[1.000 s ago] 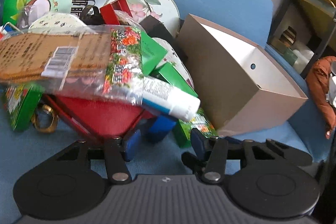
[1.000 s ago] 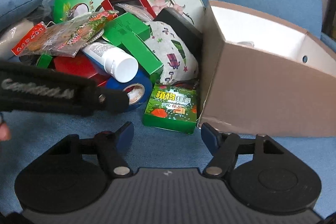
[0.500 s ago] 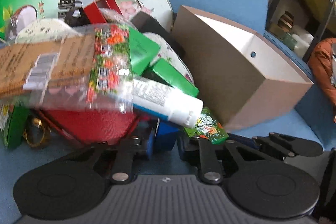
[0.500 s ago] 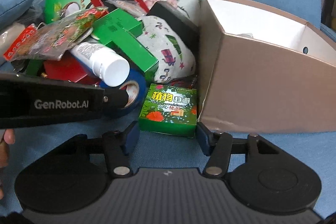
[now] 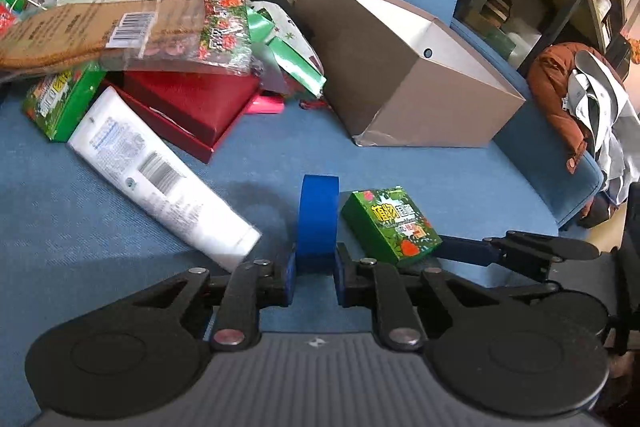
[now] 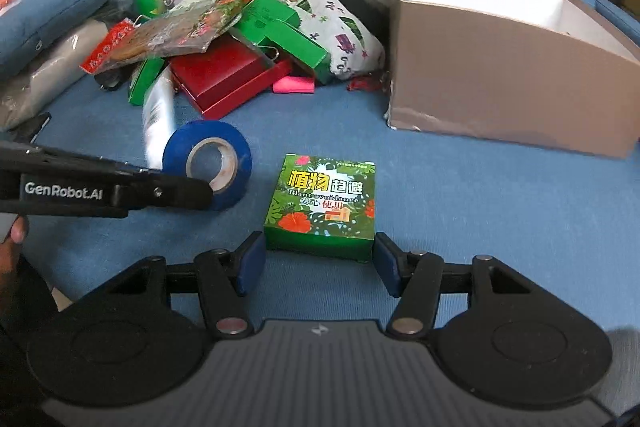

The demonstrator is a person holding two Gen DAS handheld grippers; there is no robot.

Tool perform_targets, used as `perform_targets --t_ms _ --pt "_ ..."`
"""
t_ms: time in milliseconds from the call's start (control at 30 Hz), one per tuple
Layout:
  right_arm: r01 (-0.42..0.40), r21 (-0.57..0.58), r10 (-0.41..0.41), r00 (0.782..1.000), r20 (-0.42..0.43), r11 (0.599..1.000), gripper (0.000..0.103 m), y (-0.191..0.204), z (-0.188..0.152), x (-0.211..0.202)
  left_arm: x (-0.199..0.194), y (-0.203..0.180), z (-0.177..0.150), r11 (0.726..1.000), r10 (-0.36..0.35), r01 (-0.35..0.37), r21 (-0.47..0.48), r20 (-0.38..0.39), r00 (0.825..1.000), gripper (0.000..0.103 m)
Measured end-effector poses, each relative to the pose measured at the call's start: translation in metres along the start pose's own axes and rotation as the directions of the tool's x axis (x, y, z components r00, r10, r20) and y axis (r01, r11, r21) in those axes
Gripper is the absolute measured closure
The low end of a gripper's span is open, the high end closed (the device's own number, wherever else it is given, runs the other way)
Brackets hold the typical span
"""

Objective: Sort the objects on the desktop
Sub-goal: 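Grasp the blue tape roll with the left tool while the right tool grasps the green plant box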

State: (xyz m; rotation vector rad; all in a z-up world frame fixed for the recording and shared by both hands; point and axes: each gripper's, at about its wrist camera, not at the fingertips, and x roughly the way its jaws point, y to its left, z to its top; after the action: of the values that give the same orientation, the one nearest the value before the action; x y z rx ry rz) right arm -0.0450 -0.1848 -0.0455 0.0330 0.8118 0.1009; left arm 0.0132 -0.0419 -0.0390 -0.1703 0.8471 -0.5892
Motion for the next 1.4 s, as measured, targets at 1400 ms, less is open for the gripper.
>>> perform_targets --t_ms 1400 --pt "0.076 0.023 -0.077 0.995 0.059 0.997 0.042 -0.002 0.011 0.031 0.03 0.013 0.028 0.987 0.096 -0.089 -0.136 0.044 0.994 0.076"
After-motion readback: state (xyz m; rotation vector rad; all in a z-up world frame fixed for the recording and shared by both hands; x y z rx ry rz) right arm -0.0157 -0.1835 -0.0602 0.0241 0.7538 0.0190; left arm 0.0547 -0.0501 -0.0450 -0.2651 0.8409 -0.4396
